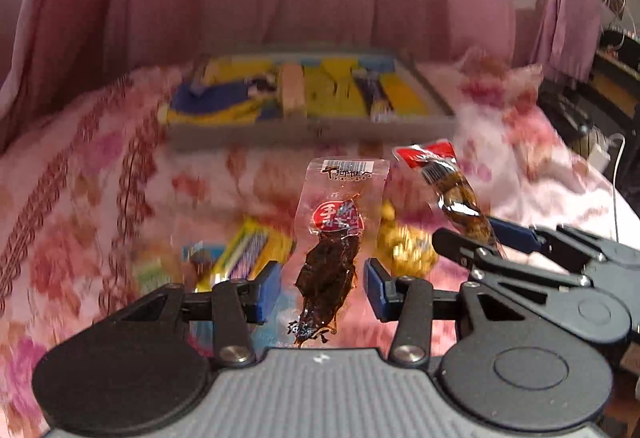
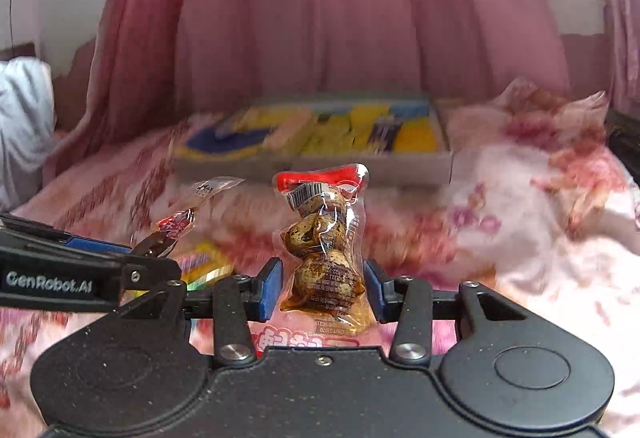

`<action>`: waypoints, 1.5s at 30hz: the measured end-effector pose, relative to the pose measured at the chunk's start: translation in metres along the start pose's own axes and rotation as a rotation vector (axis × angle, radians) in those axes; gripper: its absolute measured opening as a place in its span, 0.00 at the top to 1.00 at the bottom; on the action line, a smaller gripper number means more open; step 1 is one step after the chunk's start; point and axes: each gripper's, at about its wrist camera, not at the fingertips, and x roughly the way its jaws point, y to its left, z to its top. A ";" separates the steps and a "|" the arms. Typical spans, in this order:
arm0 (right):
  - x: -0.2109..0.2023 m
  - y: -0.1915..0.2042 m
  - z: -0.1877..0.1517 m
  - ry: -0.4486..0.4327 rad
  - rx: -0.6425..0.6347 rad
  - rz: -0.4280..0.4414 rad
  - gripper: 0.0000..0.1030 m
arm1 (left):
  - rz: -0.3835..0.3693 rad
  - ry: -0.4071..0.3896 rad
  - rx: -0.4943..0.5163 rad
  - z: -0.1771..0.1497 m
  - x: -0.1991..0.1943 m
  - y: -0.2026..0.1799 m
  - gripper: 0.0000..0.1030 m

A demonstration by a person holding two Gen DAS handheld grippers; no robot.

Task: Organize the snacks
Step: 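Grasp the quail-egg pack with the right tool while the left tool grasps the dark meat pack, then carry both packs into the grey tray and open both tools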

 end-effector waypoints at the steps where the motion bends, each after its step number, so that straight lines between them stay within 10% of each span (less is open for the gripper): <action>1: 0.001 -0.002 0.003 -0.019 0.005 -0.003 0.56 | 0.002 -0.011 -0.005 0.005 0.001 -0.001 0.53; 20: 0.074 -0.023 0.082 -0.401 0.047 -0.027 0.56 | 0.120 -0.302 -0.048 0.127 0.023 0.017 0.53; 45: 0.165 -0.103 0.105 -0.385 0.196 -0.041 0.56 | -0.059 -0.289 -0.170 0.164 0.171 -0.004 0.53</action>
